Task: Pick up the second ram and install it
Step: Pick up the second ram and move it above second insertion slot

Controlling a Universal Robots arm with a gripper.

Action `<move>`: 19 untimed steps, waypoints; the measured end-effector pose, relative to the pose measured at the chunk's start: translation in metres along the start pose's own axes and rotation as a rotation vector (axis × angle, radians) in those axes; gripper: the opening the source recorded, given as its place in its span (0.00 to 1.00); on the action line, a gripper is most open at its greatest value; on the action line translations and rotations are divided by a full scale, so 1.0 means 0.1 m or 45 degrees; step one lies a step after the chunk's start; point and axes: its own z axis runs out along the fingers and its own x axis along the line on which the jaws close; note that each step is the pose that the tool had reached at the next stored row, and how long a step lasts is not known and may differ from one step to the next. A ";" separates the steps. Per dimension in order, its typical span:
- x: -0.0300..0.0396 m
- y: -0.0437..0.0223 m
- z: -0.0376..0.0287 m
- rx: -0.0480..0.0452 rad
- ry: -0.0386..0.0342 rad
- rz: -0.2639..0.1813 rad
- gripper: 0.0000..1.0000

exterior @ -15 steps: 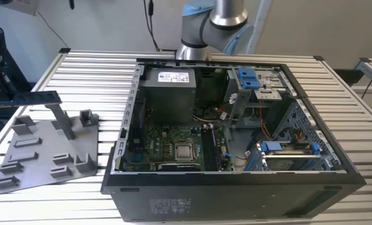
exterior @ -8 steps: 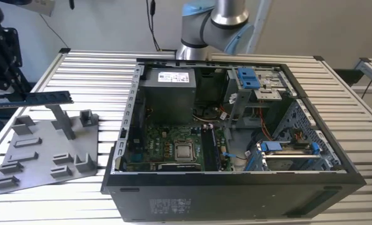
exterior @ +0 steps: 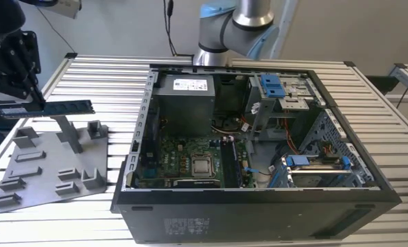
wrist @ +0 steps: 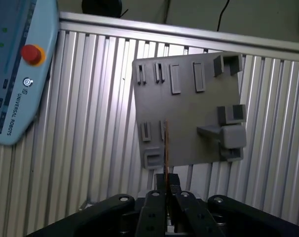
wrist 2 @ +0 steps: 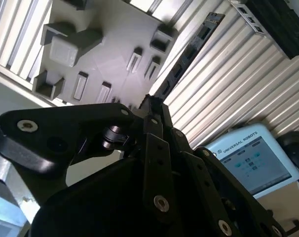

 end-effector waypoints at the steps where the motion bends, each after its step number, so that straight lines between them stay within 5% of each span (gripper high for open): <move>1: 0.000 -0.020 -0.001 0.000 0.0001 0.004 0.14; 19: 0.026 -0.466 -0.020 0.000 0.0038 0.019 0.14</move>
